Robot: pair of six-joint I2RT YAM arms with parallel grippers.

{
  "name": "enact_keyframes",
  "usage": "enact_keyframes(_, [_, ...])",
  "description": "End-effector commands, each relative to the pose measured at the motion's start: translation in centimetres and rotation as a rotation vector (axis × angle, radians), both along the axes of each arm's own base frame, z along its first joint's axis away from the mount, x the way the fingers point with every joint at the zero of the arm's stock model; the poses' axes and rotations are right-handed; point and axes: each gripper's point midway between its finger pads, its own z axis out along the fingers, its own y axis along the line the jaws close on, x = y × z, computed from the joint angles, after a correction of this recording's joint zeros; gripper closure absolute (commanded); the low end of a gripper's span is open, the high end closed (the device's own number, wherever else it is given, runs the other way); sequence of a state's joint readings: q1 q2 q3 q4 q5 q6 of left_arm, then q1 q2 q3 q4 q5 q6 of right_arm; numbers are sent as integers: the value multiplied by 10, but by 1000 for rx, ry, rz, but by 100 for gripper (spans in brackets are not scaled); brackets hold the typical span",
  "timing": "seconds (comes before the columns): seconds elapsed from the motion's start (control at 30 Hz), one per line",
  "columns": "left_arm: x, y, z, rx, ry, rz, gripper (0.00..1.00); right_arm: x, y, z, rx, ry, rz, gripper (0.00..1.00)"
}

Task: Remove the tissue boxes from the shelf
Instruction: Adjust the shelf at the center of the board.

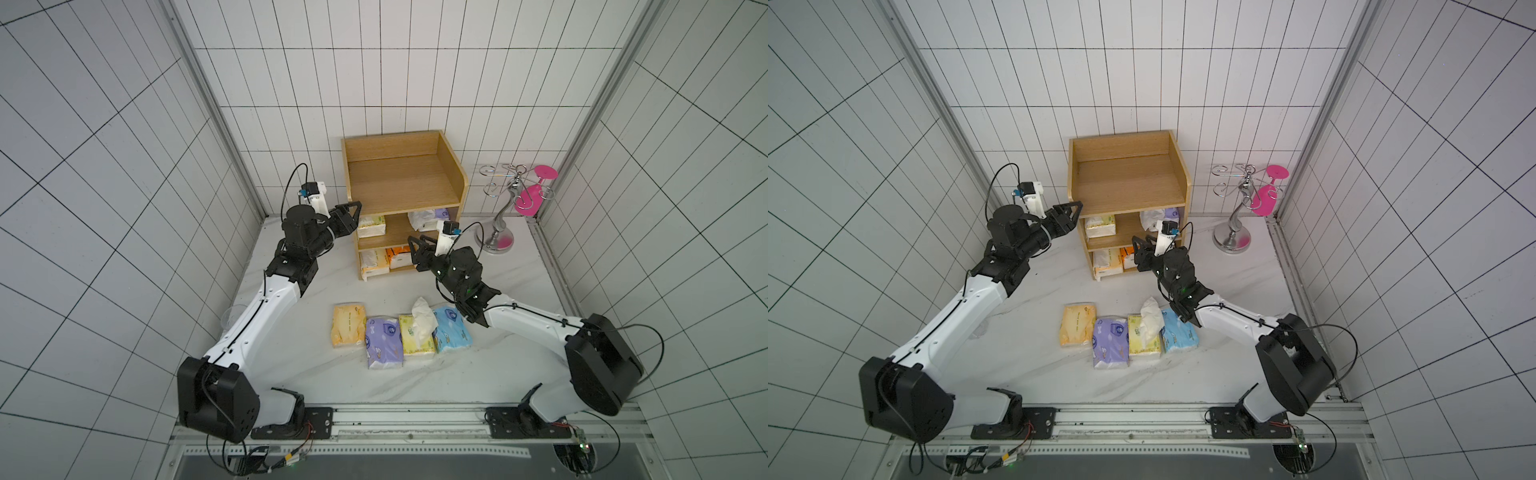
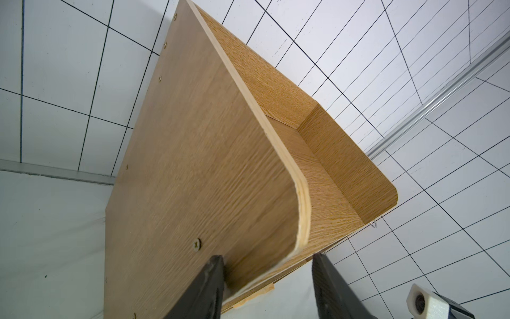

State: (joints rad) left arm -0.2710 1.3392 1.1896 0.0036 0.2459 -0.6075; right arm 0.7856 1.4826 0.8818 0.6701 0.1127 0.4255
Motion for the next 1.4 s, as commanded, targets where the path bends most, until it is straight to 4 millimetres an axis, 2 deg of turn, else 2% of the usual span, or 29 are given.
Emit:
enact_keyframes(0.0, [-18,-29,14,24,-33,-74,54,-15,-16,-12,-91,11,-5,53])
enact_keyframes(0.07, [-23,-36,13,30,-26,-83,59,-23,-25,-11,-114,9,-11,54])
enact_keyframes(0.23, [-46,-51,21,52,-50,-82,60,-37,-43,-2,-134,-5,-10,53])
enact_keyframes(0.37, [-57,-62,26,53,-60,-97,58,-30,-48,13,-15,25,88,51])
enact_keyframes(0.47, [-58,-67,25,51,-54,-103,58,-25,-38,26,31,21,175,47])
enact_keyframes(0.6, [-56,-73,25,53,-52,-112,58,-15,-22,29,63,26,244,44])
enact_keyframes(0.83, [-54,-77,26,83,-50,-128,57,12,-9,31,186,18,297,35])
enact_keyframes(1.23, [-54,-83,20,109,-36,-167,54,45,4,12,313,38,256,30])
enact_keyframes(1.37, [-55,-85,20,99,-29,-182,54,50,17,6,319,49,252,30])
